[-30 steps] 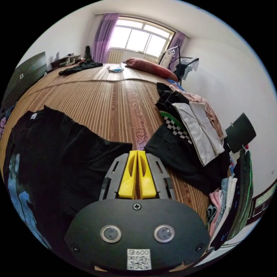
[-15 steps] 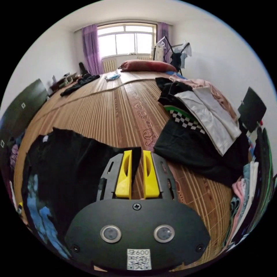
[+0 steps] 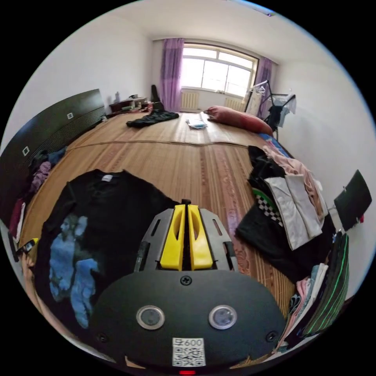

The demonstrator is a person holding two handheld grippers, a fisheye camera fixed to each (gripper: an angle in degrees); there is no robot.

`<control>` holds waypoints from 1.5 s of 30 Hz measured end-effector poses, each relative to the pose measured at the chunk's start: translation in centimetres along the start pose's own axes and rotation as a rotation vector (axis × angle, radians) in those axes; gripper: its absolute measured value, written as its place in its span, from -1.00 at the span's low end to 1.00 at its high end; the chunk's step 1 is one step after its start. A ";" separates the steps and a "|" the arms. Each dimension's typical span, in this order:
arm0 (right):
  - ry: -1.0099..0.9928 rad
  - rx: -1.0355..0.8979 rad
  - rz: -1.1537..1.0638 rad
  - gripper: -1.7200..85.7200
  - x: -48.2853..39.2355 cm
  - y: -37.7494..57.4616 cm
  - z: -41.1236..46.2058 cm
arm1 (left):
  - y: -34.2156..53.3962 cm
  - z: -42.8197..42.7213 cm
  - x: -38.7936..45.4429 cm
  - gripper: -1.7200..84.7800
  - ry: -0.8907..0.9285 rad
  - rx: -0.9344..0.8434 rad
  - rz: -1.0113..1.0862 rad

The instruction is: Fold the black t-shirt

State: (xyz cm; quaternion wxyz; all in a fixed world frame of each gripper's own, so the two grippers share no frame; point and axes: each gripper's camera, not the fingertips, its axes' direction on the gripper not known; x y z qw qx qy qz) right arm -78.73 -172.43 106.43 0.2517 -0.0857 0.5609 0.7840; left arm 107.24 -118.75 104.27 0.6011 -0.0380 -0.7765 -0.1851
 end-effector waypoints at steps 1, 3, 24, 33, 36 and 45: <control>-0.035 -0.009 -0.017 -0.98 -2.4 -0.6 -0.9 | -0.4 0.4 -0.8 -0.95 0.002 -0.002 0.002; -0.080 -0.037 -0.041 -0.98 -5.9 -1.4 -1.6 | -0.9 1.1 -2.1 -0.95 0.022 -0.011 0.007; -0.507 -0.161 0.040 -0.97 -14.6 2.3 0.4 | -1.2 11.3 -18.3 -0.96 0.044 0.015 0.012; -0.375 0.091 0.131 -0.91 1.2 7.1 -12.4 | 3.6 17.9 -21.8 -0.95 0.045 0.047 0.191; -0.343 0.095 0.229 -0.90 5.9 9.4 -10.6 | 7.2 18.4 -20.8 -0.95 0.100 0.177 0.397; -0.784 0.068 0.211 -0.94 14.2 13.1 -5.2 | 3.2 40.4 -4.3 -0.96 0.281 0.113 0.558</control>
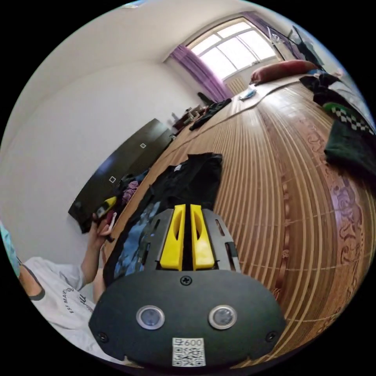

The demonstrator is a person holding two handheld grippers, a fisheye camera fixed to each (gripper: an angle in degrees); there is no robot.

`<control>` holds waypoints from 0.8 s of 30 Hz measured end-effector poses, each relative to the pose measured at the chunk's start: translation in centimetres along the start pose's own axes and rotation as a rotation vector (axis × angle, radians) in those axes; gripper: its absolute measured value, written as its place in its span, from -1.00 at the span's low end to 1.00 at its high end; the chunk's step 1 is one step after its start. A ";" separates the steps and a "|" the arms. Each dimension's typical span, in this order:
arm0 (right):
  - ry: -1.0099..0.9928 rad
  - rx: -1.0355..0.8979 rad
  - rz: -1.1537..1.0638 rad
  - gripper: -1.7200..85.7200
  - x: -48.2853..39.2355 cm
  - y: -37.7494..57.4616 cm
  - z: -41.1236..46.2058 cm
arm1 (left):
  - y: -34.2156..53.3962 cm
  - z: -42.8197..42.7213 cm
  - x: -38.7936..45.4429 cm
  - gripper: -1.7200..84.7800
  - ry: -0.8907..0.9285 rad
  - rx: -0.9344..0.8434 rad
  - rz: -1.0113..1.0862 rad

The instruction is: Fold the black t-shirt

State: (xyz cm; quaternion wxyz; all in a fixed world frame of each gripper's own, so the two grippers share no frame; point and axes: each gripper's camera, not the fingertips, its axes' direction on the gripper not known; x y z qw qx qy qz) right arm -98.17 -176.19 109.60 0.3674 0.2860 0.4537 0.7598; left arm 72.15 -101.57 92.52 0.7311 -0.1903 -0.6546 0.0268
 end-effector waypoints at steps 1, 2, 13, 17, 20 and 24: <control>0.037 0.005 -0.029 -0.89 -0.6 -0.1 -0.6 | -1.1 6.0 0.3 -0.96 0.057 -0.062 0.018; 0.099 -0.002 -0.041 -0.83 -1.1 -0.2 -1.0 | -1.8 11.6 0.5 -0.95 0.113 -0.117 0.040; 0.191 -0.104 -0.186 -0.96 -3.3 -0.5 -2.0 | 5.6 45.7 -0.3 -0.95 -0.143 -0.534 0.279; 0.114 -0.096 -0.287 -0.98 -4.9 0.2 -5.0 | 11.9 49.2 -4.6 -0.95 -0.135 -0.419 0.286; -0.015 -0.100 -0.402 -0.98 -6.3 0.8 -6.4 | 14.5 51.3 -7.8 -0.95 -0.097 -0.426 0.268; -0.093 -0.268 -0.452 -0.97 -7.5 0.9 -5.5 | 17.9 53.5 -11.5 -0.95 -0.066 -0.421 0.263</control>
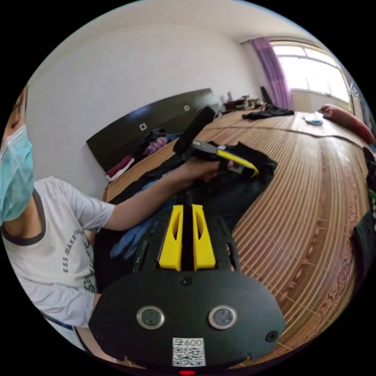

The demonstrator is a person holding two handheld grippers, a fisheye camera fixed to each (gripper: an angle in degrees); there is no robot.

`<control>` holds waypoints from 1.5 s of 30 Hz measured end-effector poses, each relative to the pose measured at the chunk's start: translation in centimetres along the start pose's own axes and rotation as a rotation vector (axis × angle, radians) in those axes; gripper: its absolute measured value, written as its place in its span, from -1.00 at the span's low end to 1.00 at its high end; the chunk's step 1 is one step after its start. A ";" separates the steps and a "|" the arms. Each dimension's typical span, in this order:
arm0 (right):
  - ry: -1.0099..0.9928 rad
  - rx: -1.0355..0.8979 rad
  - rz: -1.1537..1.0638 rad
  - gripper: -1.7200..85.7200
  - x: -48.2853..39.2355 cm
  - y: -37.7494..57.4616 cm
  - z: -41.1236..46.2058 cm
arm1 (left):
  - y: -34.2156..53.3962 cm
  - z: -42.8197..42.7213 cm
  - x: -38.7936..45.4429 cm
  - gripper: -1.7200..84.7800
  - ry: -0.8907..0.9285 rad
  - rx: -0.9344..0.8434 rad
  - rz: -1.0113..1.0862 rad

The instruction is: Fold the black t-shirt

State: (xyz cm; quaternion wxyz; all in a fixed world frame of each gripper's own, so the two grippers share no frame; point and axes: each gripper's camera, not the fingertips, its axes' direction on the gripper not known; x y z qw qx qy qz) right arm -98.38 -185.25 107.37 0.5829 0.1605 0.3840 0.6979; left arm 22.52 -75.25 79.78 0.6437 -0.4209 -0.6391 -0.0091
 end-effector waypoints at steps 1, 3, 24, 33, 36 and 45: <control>-0.013 -0.057 0.001 -0.96 -0.2 -0.1 0.5 | 0.8 1.2 -0.7 -0.95 0.001 -0.004 0.004; -0.043 -0.128 -0.035 -0.96 -0.9 -0.2 1.0 | 2.1 3.0 -1.9 -0.96 -0.002 -0.012 0.011; 0.137 -0.032 0.253 -0.98 2.1 -5.2 -3.9 | 13.3 10.0 -17.1 -0.96 0.078 -0.200 0.240; 0.204 -0.107 0.340 -0.98 3.7 -7.4 -3.9 | 13.9 17.0 -23.4 -0.94 -0.084 0.076 0.142; 0.203 -0.103 0.333 -0.98 3.7 -8.0 -4.3 | 13.6 20.2 -25.8 -0.93 -0.103 0.000 0.163; 0.146 -0.059 0.355 -0.98 4.9 -8.8 -5.9 | 8.2 17.9 -36.7 -0.80 -0.013 0.030 0.067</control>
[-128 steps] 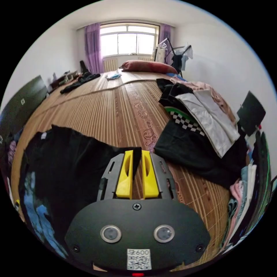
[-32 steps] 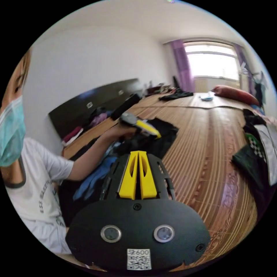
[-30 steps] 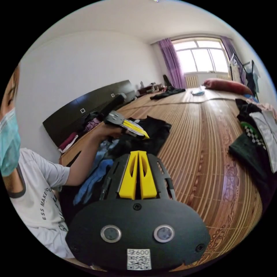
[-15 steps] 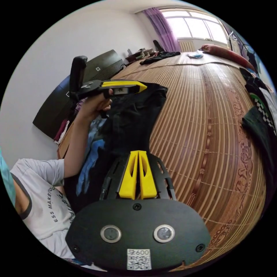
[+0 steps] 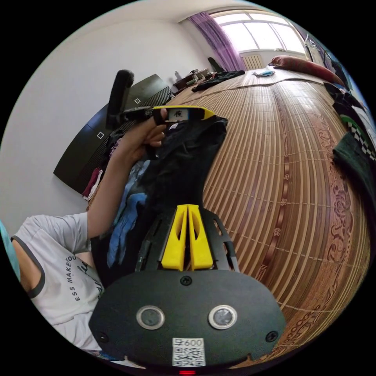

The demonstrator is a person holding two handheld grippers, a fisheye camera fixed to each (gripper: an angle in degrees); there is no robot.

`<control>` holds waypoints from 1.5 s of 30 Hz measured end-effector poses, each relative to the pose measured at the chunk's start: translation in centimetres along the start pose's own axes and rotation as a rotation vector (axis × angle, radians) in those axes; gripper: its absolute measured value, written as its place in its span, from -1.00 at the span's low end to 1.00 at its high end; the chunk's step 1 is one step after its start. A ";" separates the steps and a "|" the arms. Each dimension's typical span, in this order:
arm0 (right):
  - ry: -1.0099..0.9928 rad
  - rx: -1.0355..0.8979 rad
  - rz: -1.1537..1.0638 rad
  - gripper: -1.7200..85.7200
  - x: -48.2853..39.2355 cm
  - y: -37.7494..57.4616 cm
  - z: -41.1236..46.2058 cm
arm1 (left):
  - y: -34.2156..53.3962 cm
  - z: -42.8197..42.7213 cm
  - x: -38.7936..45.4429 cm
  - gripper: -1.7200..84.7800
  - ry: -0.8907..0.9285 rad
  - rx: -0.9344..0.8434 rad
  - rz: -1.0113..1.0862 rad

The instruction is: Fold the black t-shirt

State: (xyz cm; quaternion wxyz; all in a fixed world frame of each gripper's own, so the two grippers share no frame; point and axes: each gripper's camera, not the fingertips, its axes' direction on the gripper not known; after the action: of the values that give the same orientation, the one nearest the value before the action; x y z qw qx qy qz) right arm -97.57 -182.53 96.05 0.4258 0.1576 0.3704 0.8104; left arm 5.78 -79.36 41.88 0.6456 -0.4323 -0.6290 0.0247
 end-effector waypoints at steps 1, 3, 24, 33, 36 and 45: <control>0.010 -0.001 -0.011 -0.98 -0.3 -0.1 -0.2 | -1.2 1.5 -2.2 -0.80 0.059 -0.059 -0.024; 0.025 -0.003 -0.026 -0.98 -0.6 -0.3 -0.3 | -2.4 3.9 -5.1 -0.79 0.203 -0.178 -0.044; 0.015 0.007 -0.024 -0.98 0.5 -0.7 -2.3 | -8.4 7.1 -23.0 -0.91 0.238 -0.245 -0.101; 0.025 0.009 -0.035 -0.98 1.3 0.3 -2.7 | -13.2 10.7 -26.5 -0.92 0.266 -0.320 -0.031; 0.022 0.013 -0.032 -0.98 1.8 1.0 -2.9 | -15.3 11.0 -28.2 -0.91 0.305 -0.336 -0.013; 0.028 0.011 -0.028 -0.98 3.1 2.2 -2.2 | -21.3 12.6 -33.8 -0.88 0.400 -0.521 -0.047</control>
State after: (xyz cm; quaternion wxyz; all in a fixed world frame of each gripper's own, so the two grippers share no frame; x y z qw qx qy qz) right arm -101.92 -181.81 96.04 0.4309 0.1435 0.3828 0.8045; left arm -22.64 -105.46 25.59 0.6246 -0.5645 -0.4846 -0.2374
